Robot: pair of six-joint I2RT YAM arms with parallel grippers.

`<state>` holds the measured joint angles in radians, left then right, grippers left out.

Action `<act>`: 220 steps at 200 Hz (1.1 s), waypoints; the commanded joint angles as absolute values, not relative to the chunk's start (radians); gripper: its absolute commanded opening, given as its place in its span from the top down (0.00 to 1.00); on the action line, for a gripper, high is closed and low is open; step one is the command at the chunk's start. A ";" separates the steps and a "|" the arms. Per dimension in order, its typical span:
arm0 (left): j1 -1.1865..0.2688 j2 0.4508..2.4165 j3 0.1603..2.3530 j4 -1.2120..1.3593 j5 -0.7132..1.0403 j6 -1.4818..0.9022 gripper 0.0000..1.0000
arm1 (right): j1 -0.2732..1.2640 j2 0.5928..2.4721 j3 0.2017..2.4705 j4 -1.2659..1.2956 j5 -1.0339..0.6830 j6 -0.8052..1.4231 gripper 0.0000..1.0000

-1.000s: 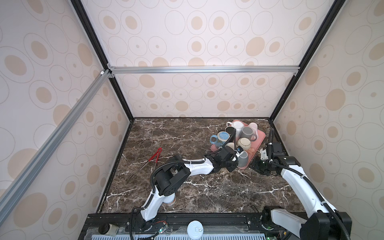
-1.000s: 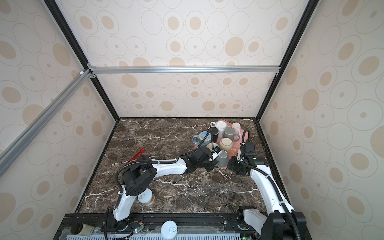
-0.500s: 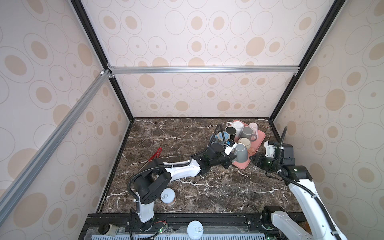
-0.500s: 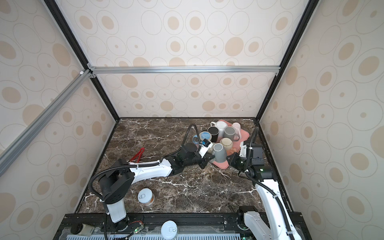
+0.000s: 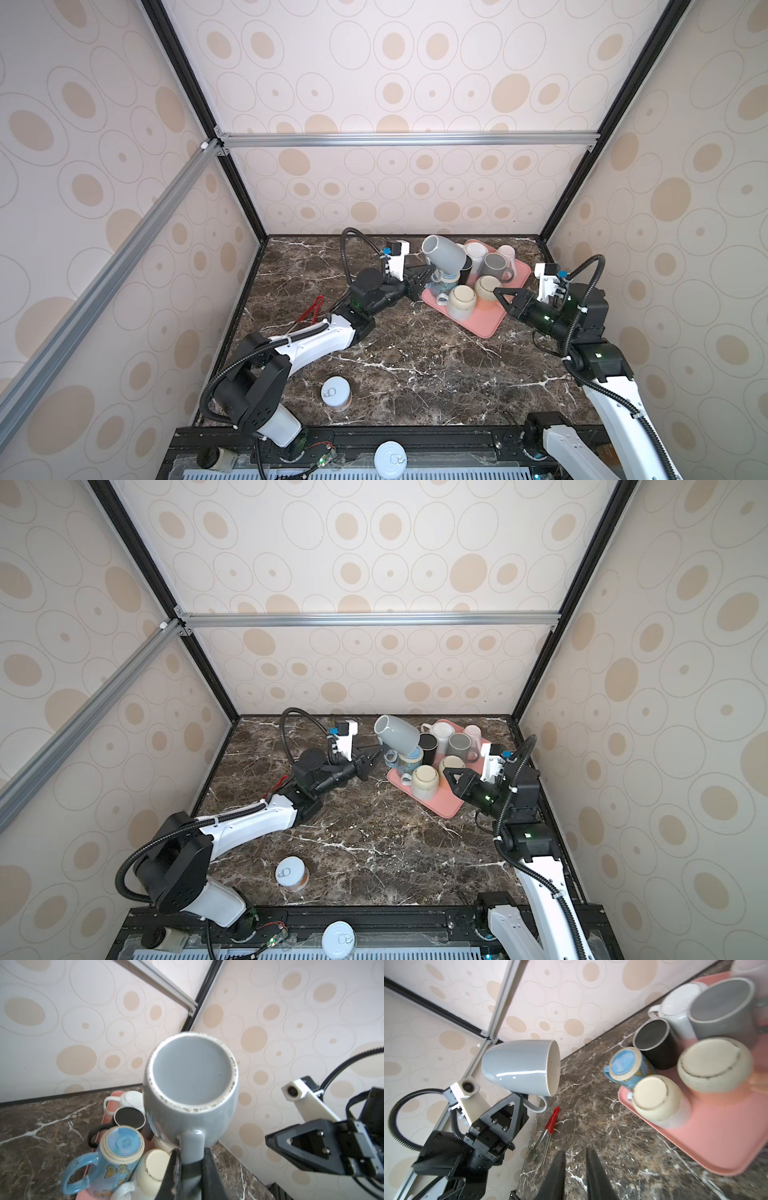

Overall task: Turn the mug right side up
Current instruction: 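Lift the grey mug with the left gripper while the right gripper rises toward it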

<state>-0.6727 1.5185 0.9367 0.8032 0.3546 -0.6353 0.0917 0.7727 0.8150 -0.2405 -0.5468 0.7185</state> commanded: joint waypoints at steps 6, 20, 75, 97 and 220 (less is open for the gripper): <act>-0.649 1.411 0.956 0.997 0.355 -0.755 1.00 | 0.238 0.849 0.871 -0.056 -0.524 0.718 0.77; -0.642 1.375 0.944 1.006 0.340 -0.762 1.00 | 0.322 0.916 0.902 0.016 -0.527 0.729 0.73; -0.630 1.325 0.896 1.155 0.322 -0.879 1.00 | 0.533 1.115 0.987 0.337 -0.584 0.786 0.46; -0.627 1.313 0.892 1.186 0.321 -0.912 1.00 | 0.567 1.146 1.009 0.405 -0.591 0.797 0.42; -0.623 1.251 0.822 1.301 0.311 -1.050 1.00 | 0.576 1.254 1.037 0.671 -0.614 0.913 0.38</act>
<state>-0.6319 1.2900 0.8246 1.1496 0.3187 -0.9913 0.5713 1.2278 0.9932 0.5861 -0.5953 0.8822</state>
